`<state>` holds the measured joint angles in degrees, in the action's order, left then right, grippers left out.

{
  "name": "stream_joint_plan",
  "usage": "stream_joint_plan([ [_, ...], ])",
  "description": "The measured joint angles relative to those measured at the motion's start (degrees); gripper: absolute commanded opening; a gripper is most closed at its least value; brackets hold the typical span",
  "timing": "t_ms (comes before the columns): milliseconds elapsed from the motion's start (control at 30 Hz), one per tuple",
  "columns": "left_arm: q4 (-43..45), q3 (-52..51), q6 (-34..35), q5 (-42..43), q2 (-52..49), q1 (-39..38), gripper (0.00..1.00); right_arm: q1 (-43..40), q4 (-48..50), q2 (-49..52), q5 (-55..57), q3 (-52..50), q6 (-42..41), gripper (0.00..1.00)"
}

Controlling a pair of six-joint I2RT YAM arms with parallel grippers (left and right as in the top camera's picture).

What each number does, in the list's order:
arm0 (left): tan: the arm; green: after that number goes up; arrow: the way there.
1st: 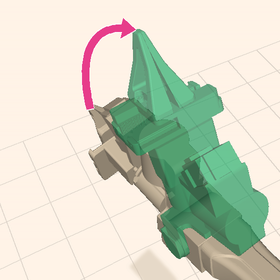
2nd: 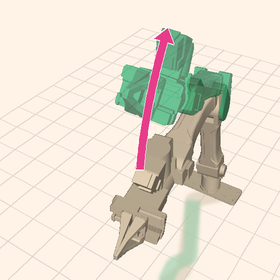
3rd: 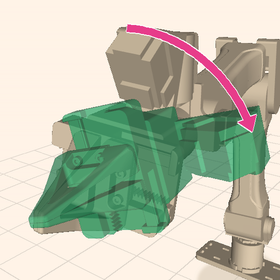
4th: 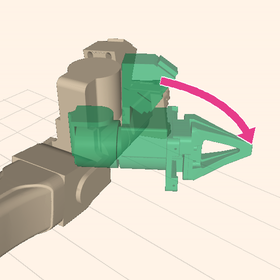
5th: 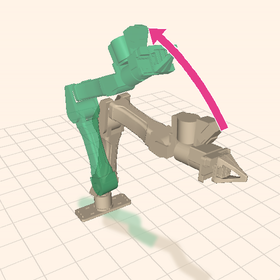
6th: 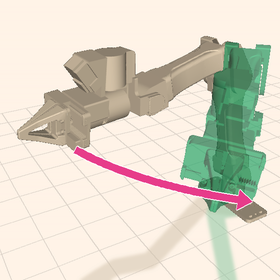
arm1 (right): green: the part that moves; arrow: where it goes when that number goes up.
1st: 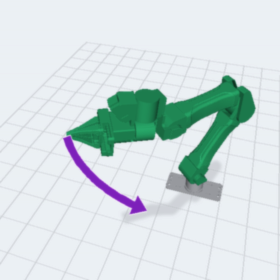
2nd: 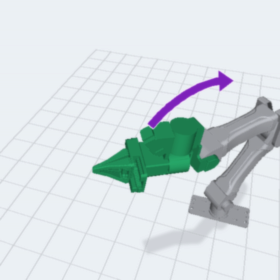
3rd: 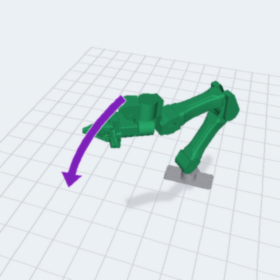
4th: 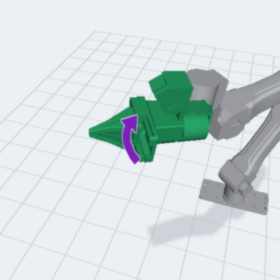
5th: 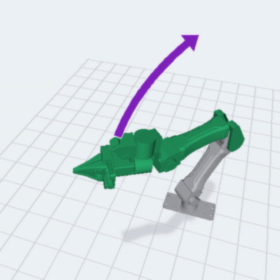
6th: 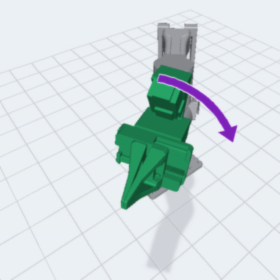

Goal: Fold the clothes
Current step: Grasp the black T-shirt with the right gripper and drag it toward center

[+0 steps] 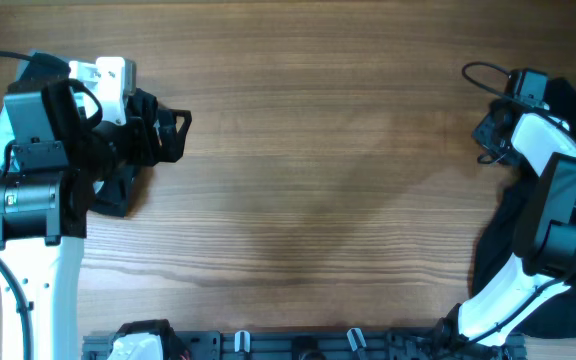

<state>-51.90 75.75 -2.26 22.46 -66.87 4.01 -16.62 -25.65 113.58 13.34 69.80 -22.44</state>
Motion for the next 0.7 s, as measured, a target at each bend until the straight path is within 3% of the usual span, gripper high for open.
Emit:
stream_joint_plan([
  [133,0.0,0.0,0.0,-0.02,0.0,0.0,1.0,-0.48,-0.35,-0.24,-3.48,-0.31,0.2,0.04],
  [300,0.35,0.0,0.0,-0.74,0.02,0.0,1.0,4.11,0.15,-3.72,-20.31,-1.07,3.58,0.04],
  [367,0.68,0.09,0.0,-1.14,0.13,0.0,1.0,9.7,0.81,-7.13,-24.11,-1.11,5.09,0.04],
  [533,2.93,0.42,0.02,-2.54,4.55,0.0,1.0,32.72,6.73,-15.8,-29.24,-0.98,5.9,0.06],
  [600,3.93,0.59,0.0,-3.96,7.56,0.0,1.0,42.69,9.29,-15.76,-30.1,-0.92,4.96,0.54],
  [633,4.39,0.87,0.0,-4.81,9.25,0.0,1.0,47.54,10.21,-15.34,-30.4,-0.94,4.28,0.66],
  [700,5.03,1.38,-0.02,-6.25,12.17,0.0,1.0,57.51,12.07,-14.1,-31.01,-0.94,3.87,0.79],
])
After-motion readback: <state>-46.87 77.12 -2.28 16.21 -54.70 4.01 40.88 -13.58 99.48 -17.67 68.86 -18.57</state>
